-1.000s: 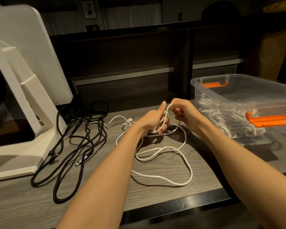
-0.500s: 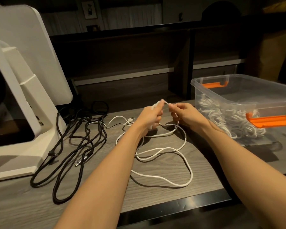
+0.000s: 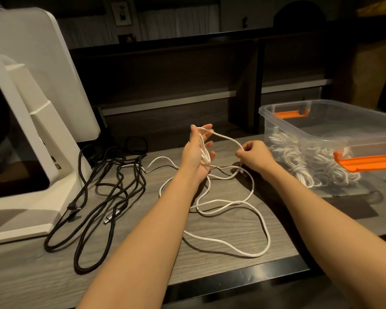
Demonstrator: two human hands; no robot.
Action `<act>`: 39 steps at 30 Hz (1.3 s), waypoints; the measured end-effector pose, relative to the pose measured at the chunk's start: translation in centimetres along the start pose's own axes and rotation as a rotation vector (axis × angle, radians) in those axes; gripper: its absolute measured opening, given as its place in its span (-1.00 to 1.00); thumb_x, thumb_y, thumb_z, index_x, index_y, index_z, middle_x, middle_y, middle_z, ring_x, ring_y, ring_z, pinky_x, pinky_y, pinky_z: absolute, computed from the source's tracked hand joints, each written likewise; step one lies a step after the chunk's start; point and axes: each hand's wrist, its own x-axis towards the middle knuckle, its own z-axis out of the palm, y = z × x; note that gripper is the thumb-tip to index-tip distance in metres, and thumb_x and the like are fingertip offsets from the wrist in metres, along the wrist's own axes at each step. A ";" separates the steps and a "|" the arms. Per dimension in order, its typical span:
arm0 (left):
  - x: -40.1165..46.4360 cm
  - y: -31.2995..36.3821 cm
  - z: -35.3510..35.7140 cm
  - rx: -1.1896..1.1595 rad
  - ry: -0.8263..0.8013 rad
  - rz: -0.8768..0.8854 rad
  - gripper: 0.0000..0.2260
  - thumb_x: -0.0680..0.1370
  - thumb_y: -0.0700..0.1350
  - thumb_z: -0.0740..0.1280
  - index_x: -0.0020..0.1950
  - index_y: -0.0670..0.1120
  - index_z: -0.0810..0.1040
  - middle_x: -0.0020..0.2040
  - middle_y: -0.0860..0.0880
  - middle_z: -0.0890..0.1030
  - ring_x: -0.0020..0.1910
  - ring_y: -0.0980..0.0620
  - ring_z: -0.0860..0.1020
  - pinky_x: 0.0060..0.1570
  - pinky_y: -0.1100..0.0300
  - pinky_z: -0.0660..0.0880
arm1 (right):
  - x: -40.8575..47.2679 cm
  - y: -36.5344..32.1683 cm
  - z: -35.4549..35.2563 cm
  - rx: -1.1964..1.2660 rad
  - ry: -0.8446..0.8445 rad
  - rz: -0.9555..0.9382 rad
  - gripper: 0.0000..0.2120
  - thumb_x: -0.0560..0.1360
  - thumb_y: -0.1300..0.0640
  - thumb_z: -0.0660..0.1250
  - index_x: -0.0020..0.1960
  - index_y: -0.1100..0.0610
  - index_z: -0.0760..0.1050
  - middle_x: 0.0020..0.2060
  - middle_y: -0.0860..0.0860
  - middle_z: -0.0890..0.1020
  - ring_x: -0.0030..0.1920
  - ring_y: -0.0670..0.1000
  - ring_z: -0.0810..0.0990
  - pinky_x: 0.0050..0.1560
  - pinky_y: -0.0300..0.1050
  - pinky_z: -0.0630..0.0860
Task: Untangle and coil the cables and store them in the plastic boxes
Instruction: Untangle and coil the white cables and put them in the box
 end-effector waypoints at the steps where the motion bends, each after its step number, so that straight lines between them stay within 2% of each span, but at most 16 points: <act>1: 0.0 0.2 -0.2 -0.063 -0.006 -0.020 -0.62 0.65 0.16 0.08 -0.07 0.01 0.59 0.04 0.02 0.65 0.00 0.08 0.56 -0.05 0.19 0.46 | 0.0 0.1 -0.2 0.008 0.011 0.009 -0.86 0.52 0.19 0.32 -0.22 0.13 0.52 -0.33 0.05 0.57 -0.25 0.02 0.58 -0.19 -0.11 0.56; 2: 0.1 0.3 -0.3 -0.147 -0.012 -0.041 -0.63 0.65 0.15 0.09 -0.12 -0.02 0.55 -0.03 0.00 0.68 0.03 0.05 0.60 0.08 0.12 0.47 | 0.0 0.1 -0.3 0.032 0.008 0.016 -0.89 0.54 0.18 0.32 -0.17 0.15 0.52 -0.33 0.03 0.56 -0.28 -0.02 0.56 -0.29 -0.20 0.51; 4: 0.1 0.4 -0.6 -0.296 0.008 -0.073 -0.64 0.64 0.13 0.13 -0.20 -0.07 0.48 -0.29 -0.03 0.65 -0.19 0.03 0.66 0.17 0.02 0.50 | 0.0 0.2 -0.5 0.162 -0.023 0.032 -0.90 0.55 0.17 0.32 -0.07 0.21 0.52 -0.31 0.04 0.55 -0.35 -0.10 0.54 -0.42 -0.33 0.44; 5: 0.2 0.5 -0.6 -0.340 0.028 -0.085 -0.62 0.64 0.13 0.15 -0.24 -0.09 0.46 -0.41 -0.02 0.56 -0.35 0.05 0.62 0.07 0.02 0.56 | 0.0 0.2 -0.6 0.289 -0.034 0.051 -0.90 0.56 0.19 0.31 -0.06 0.23 0.51 -0.31 0.05 0.54 -0.41 -0.14 0.54 -0.46 -0.37 0.44; 7: 0.2 0.7 -0.9 -0.331 0.071 -0.110 -0.58 0.63 0.16 0.15 -0.28 -0.10 0.42 -0.51 0.03 0.39 -0.56 0.13 0.40 -0.29 0.15 0.58 | 0.1 0.0 -0.8 0.583 -0.031 0.120 -0.88 0.58 0.21 0.27 -0.12 0.21 0.46 -0.35 0.06 0.48 -0.56 -0.17 0.49 -0.47 -0.37 0.47; 9: 0.3 0.9 -1.1 -0.215 0.115 -0.117 -0.55 0.60 0.22 0.14 -0.28 -0.10 0.40 -0.51 0.05 0.34 -0.60 0.16 0.29 -0.55 0.29 0.40 | 0.1 -0.1 -1.0 0.674 -0.054 0.151 -0.81 0.58 0.13 0.28 -0.19 0.15 0.43 -0.43 0.03 0.40 -0.59 -0.15 0.40 -0.43 -0.30 0.47; 12: 0.4 0.9 -1.3 0.114 0.112 -0.080 -0.51 0.60 0.29 0.05 -0.26 -0.09 0.38 -0.46 0.03 0.37 -0.56 0.15 0.28 -0.56 0.32 0.25 | -0.3 -0.6 -0.9 0.479 -0.145 0.077 -0.68 0.53 -0.04 0.34 -0.32 0.07 0.40 -0.49 -0.01 0.30 -0.51 -0.09 0.27 -0.38 -0.24 0.32; 14: 0.3 0.6 -0.9 0.364 0.046 -0.044 -0.50 0.62 0.27 -0.03 -0.24 -0.08 0.38 -0.42 0.01 0.41 -0.51 0.13 0.31 -0.50 0.32 0.26 | -0.6 -1.2 -0.6 0.447 -0.225 0.027 -0.66 0.51 -0.04 0.36 -0.35 0.08 0.38 -0.49 -0.02 0.31 -0.47 -0.08 0.28 -0.35 -0.22 0.30; 19: -0.2 -0.6 0.2 0.856 -0.150 0.076 -0.43 0.65 0.22 -0.11 -0.31 -0.12 0.39 -0.44 -0.02 0.49 -0.53 0.14 0.44 -0.39 0.30 0.43 | -0.8 -2.1 -0.8 0.545 -0.345 -0.085 -0.69 0.50 0.33 0.24 -0.37 0.11 0.29 -0.44 0.00 0.31 -0.43 -0.09 0.26 -0.47 -0.34 0.24; 22: -0.4 -0.6 0.2 0.918 -0.195 0.047 -0.40 0.65 0.23 -0.13 -0.30 -0.14 0.42 -0.43 -0.06 0.49 -0.53 0.11 0.46 -0.42 0.31 0.45 | -0.9 -2.2 -1.1 0.784 -0.463 -0.053 -0.91 0.34 0.22 0.23 -0.32 0.12 0.33 -0.44 -0.03 0.28 -0.45 -0.12 0.23 -0.47 -0.34 0.20; 23: -0.5 -0.4 0.2 0.921 -0.206 0.027 -0.39 0.65 0.24 -0.13 -0.28 -0.15 0.44 -0.44 -0.07 0.49 -0.52 0.09 0.47 -0.43 0.31 0.46 | -0.8 -2.3 -1.1 0.805 -0.487 -0.058 -0.92 0.35 0.18 0.24 -0.29 0.11 0.34 -0.44 -0.03 0.29 -0.45 -0.12 0.24 -0.44 -0.32 0.21; 26: -0.5 -0.2 0.0 0.950 -0.261 -0.030 -0.36 0.63 0.26 -0.14 -0.20 -0.18 0.48 -0.47 -0.05 0.48 -0.55 0.09 0.45 -0.45 0.30 0.45 | -0.6 -2.1 -0.7 0.691 -0.466 -0.086 -0.73 0.58 0.12 0.18 -0.29 0.11 0.38 -0.43 -0.05 0.33 -0.41 -0.12 0.27 -0.33 -0.25 0.22; 29: -0.9 -0.2 0.4 0.835 -0.344 -0.108 -0.37 0.63 0.28 -0.12 -0.23 -0.17 0.46 -0.49 0.00 0.46 -0.55 0.11 0.41 -0.48 0.28 0.43 | -0.5 -1.6 -0.5 0.484 -0.350 -0.139 -0.74 0.60 0.00 0.20 -0.15 0.10 0.54 -0.31 -0.04 0.44 -0.29 -0.13 0.39 -0.26 -0.26 0.33; 31: -1.0 0.0 0.5 0.745 -0.378 -0.153 -0.38 0.63 0.28 -0.14 -0.28 -0.14 0.42 -0.50 0.03 0.44 -0.57 0.14 0.38 -0.53 0.32 0.38 | -0.6 -1.3 -0.5 0.407 -0.261 -0.148 -0.77 0.59 -0.03 0.23 -0.06 0.10 0.54 -0.25 -0.04 0.48 -0.21 -0.10 0.42 -0.22 -0.25 0.36; 34: -1.1 0.2 0.5 0.692 -0.432 -0.184 -0.39 0.62 0.30 -0.14 -0.28 -0.13 0.40 -0.52 0.05 0.41 -0.59 0.16 0.34 -0.56 0.36 0.31 | -0.7 -1.1 -0.4 0.348 -0.163 -0.184 -0.78 0.58 0.00 0.25 -0.04 0.15 0.52 -0.26 -0.02 0.50 -0.27 -0.12 0.42 -0.27 -0.31 0.37; 39: -0.7 0.5 0.2 0.688 -0.400 -0.100 -0.52 0.61 0.25 0.11 -0.36 -0.06 0.33 -0.54 0.07 0.28 -0.59 0.16 0.22 -0.55 0.37 0.19 | -0.4 -0.5 -0.7 0.277 -0.160 -0.104 -0.71 0.57 -0.04 0.25 -0.14 0.17 0.54 -0.38 0.01 0.44 -0.41 -0.10 0.35 -0.41 -0.35 0.31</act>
